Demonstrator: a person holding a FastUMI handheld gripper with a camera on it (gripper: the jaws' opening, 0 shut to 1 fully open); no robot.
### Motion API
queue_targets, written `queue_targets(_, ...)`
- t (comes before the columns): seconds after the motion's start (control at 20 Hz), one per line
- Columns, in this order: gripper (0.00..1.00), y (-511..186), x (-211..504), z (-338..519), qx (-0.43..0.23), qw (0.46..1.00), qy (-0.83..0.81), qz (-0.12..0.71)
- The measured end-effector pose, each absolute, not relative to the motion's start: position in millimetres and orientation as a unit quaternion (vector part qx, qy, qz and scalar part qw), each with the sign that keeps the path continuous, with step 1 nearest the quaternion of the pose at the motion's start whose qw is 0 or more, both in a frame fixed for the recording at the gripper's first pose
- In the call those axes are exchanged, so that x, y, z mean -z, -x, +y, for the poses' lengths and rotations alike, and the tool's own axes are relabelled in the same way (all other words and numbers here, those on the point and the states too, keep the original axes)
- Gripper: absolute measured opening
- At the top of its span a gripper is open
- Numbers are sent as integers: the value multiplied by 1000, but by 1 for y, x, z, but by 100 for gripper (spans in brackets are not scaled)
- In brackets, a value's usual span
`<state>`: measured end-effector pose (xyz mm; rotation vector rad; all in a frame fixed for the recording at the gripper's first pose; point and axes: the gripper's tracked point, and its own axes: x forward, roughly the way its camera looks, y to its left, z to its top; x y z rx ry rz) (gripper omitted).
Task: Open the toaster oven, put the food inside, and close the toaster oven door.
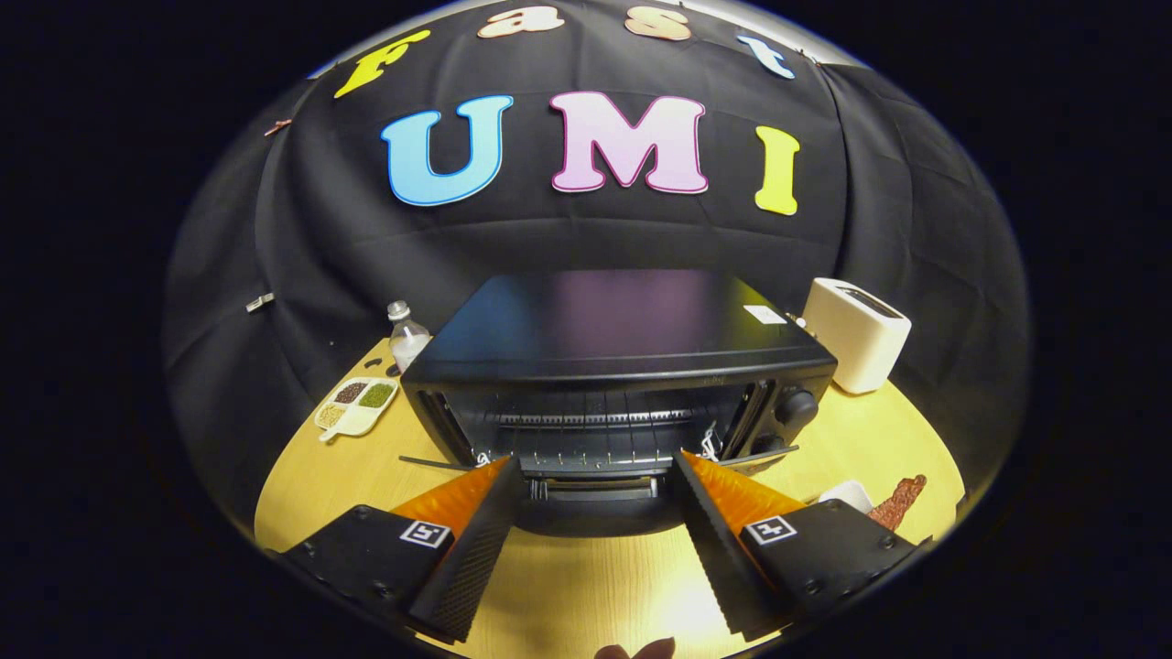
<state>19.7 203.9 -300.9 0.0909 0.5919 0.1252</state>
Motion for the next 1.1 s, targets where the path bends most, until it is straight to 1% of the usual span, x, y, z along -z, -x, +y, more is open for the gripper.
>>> queue_targets(0.4,99,20,326,200,-71,941,-35,330)
queue_targets(0.75,99,60,362,192,-78,916,-32,392)
queue_targets(1.1,98,81,367,175,-80,911,-25,404)
